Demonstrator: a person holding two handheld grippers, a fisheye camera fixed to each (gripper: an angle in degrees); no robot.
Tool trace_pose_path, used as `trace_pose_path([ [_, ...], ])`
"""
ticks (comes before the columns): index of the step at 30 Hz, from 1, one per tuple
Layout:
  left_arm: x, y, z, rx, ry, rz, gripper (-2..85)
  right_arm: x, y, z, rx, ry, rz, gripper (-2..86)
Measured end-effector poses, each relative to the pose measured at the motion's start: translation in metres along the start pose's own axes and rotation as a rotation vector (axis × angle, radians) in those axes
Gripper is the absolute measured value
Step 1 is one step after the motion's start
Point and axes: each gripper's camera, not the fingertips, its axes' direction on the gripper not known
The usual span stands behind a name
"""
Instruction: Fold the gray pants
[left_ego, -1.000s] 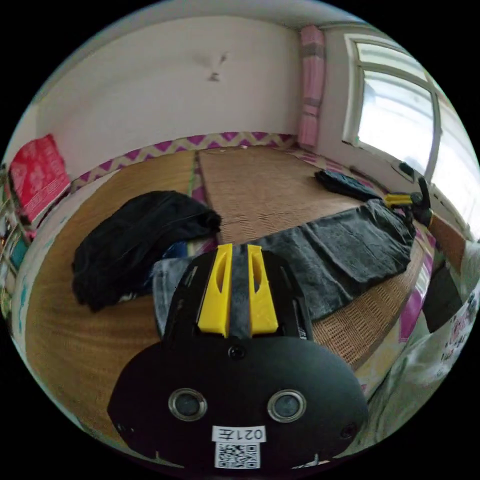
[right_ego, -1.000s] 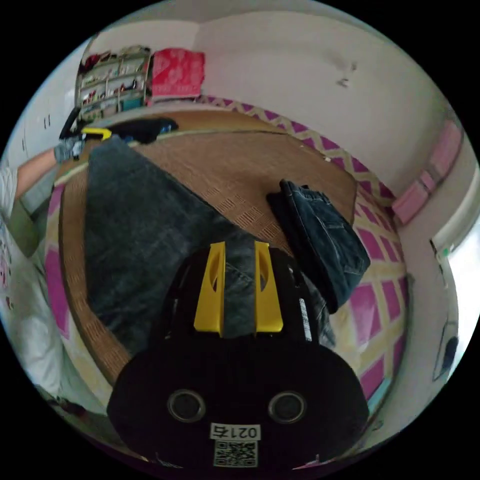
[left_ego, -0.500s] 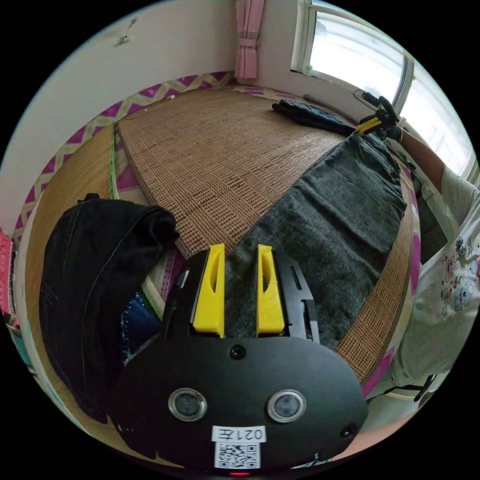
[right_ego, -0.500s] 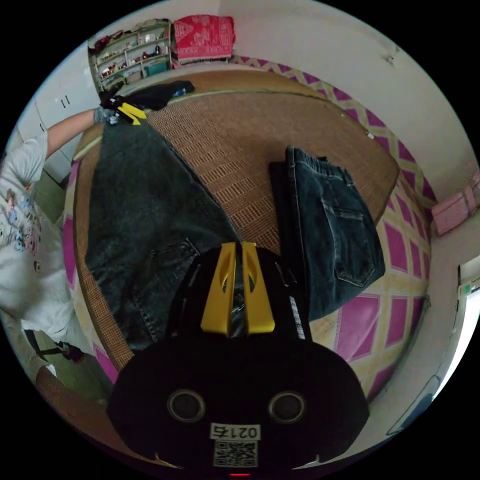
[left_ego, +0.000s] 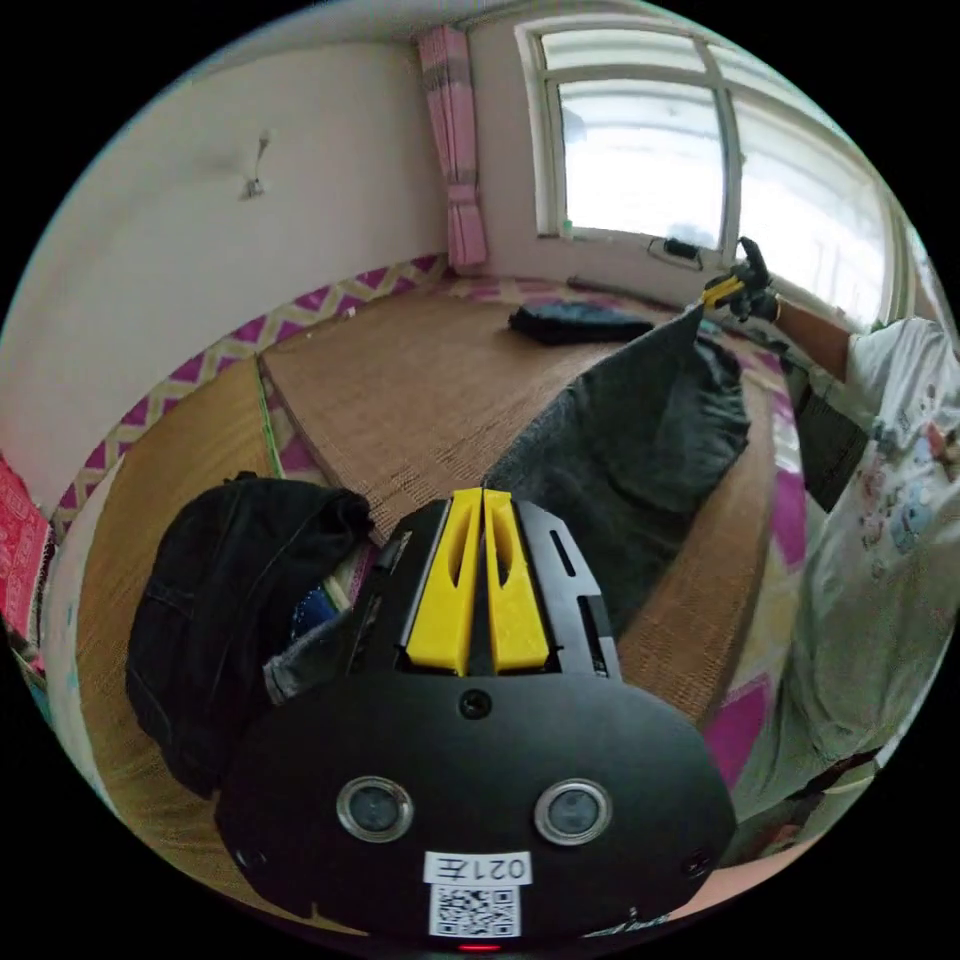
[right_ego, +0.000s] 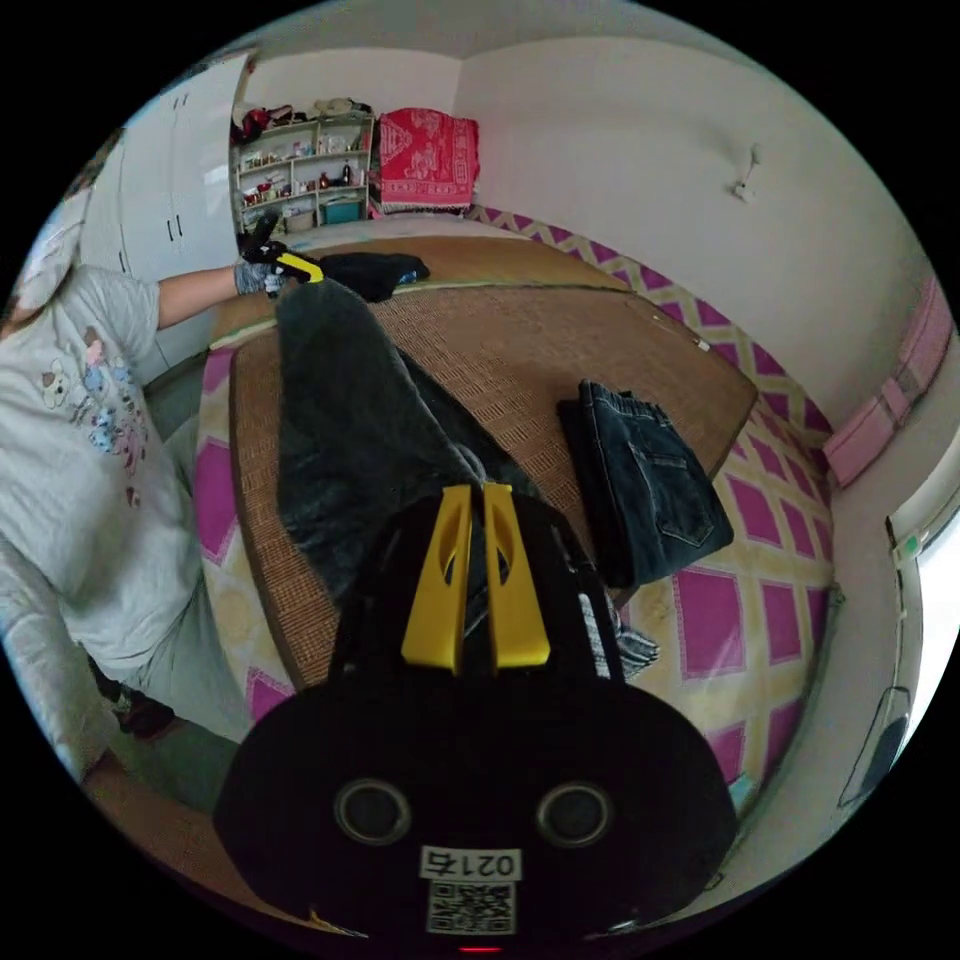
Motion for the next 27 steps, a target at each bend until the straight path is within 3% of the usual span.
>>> trace_pose_path([
  [4, 0.053, 0.052, -0.091, 0.161, 0.061, -0.025, -1.0, -0.047, 0.068, -0.059, 0.116, -0.052, 0.036, -0.2],
  [7, 0.089, 0.098, -0.12, 0.131, 0.11, -0.072, -1.0, -0.09, 0.123, -0.078, 0.1, -0.134, 0.051, -0.2],
  [12, 0.118, 0.176, -0.117, 0.059, 0.198, -0.259, -1.0, -0.133, 0.215, -0.037, -0.048, -0.21, 0.159, -0.1],
  [18, 0.115, 0.23, -0.103, 0.051, 0.24, -0.448, -1.0, -0.121, 0.285, -0.002, -0.001, -0.262, 0.322, 0.2],
  [27, 0.122, 0.246, -0.123, -0.024, 0.304, -0.419, -0.9, -0.101, 0.329, -0.012, -0.005, -0.255, 0.362, 1.4],
])
